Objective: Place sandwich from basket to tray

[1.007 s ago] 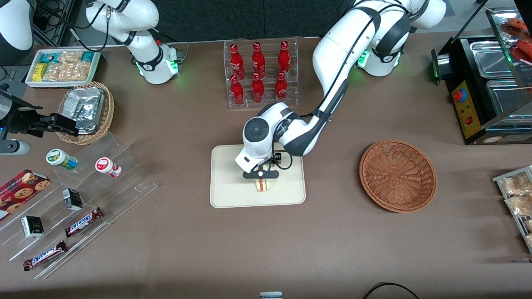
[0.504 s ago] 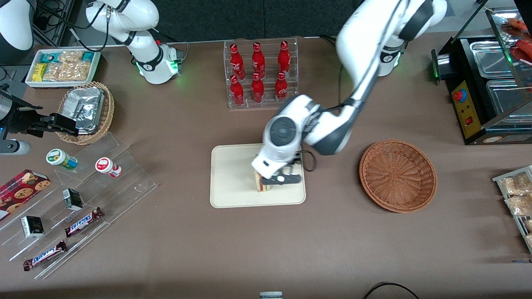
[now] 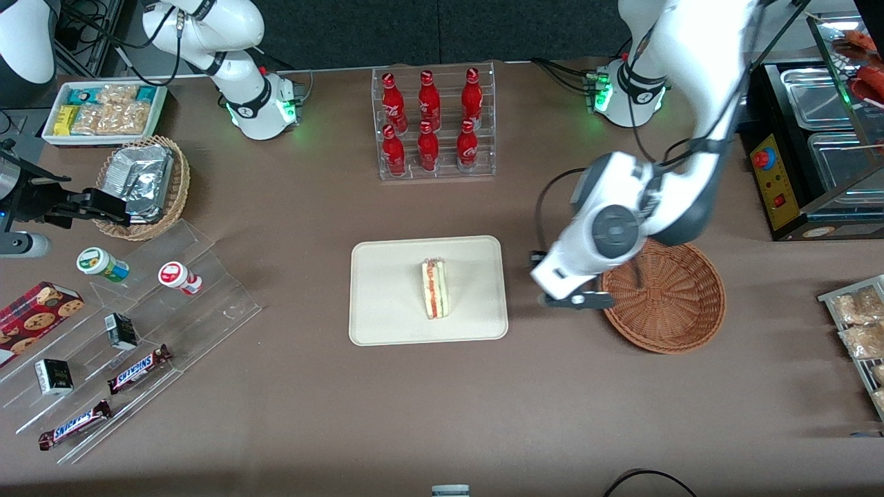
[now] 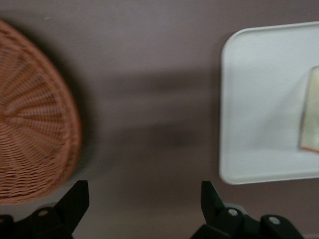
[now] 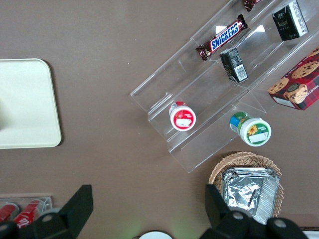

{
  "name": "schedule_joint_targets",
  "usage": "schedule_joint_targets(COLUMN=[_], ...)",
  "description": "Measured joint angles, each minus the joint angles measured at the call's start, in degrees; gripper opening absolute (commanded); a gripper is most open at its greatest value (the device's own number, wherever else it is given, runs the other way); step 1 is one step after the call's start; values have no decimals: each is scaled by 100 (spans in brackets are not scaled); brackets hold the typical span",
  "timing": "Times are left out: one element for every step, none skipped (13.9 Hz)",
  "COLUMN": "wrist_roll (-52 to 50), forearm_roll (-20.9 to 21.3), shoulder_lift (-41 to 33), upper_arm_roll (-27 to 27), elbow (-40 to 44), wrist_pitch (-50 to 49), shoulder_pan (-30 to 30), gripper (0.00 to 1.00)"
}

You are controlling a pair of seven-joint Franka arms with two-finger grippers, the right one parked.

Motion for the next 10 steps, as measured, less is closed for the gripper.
schedule_joint_targets(wrist_roll=[269,512,755,979,1208,1453,1655,1784,1839,1846], forearm_roll=[0,-1,-1,-1,-1,-1,-1,-1,-1,-1], shoulder_lift=[-219,-402,-562,-692,-806,-916,-1040,-1189,-1349,-1516], upper_arm_roll=[7,13,17,21,23,27,30,32,35,39], elbow=[-247,-438,-585,-684,-751,-795,-842,-914,-985,-1042], wrist_pitch=[0,1,0,-1,-16,-64,-132,-163,-174,-195], shoulder_pan=[210,408,603,783,962,1141,1299,1418,1487,1526], gripper=[99,99,99,99,99,99,99,99,99,99])
